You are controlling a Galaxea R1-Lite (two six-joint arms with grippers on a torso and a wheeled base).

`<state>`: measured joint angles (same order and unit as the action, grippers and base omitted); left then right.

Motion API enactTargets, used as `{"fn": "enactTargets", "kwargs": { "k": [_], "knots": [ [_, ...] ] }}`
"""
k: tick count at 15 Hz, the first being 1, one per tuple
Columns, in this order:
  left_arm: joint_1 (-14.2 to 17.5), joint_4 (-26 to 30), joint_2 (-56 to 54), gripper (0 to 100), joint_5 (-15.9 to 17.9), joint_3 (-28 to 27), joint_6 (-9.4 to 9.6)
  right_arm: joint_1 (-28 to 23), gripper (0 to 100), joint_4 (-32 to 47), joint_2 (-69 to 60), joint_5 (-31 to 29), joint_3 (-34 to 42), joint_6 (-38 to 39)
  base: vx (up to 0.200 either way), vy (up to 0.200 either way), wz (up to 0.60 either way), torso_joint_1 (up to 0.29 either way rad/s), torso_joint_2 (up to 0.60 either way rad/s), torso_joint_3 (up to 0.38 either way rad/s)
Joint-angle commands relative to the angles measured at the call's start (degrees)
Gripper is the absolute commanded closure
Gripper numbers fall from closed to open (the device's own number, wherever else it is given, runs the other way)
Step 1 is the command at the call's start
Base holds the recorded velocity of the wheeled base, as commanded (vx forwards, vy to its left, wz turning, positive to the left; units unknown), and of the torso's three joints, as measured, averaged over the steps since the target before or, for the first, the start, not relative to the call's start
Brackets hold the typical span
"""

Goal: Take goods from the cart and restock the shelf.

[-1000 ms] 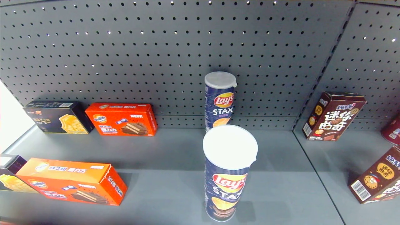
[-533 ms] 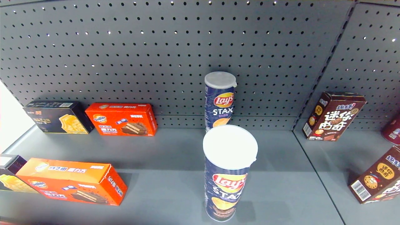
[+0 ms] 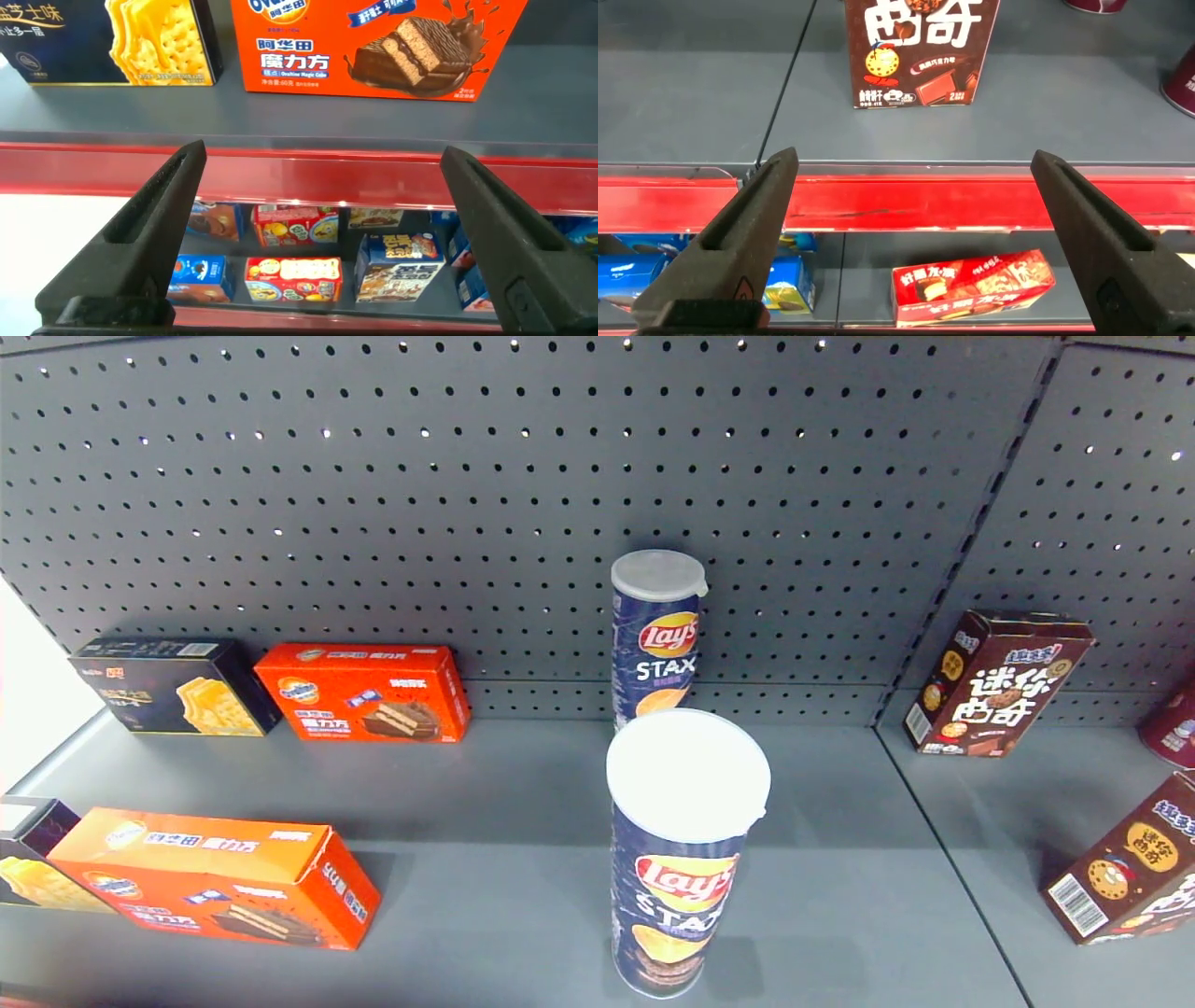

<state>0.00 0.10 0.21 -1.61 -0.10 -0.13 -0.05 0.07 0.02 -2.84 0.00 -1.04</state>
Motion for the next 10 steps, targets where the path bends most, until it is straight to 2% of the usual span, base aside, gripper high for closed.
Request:
{"fn": "enactTargets", "kwargs": {
  "k": [1, 10],
  "knots": [
    [0.0, 0.0, 0.0, 0, -0.1, 0.0, -0.04, 0.0, 0, 0.0, 0.0, -0.1, 0.0, 0.0, 0.000, 0.000, 0.00, 0.000, 0.00, 0.000],
    [0.0, 0.0, 0.0, 0, -0.1, 0.0, -0.13, 0.0, 0, 0.0, 0.0, 0.0, 0.0, 0.0, 0.000, 0.000, 0.00, 0.000, 0.00, 0.000]
  ]
}}
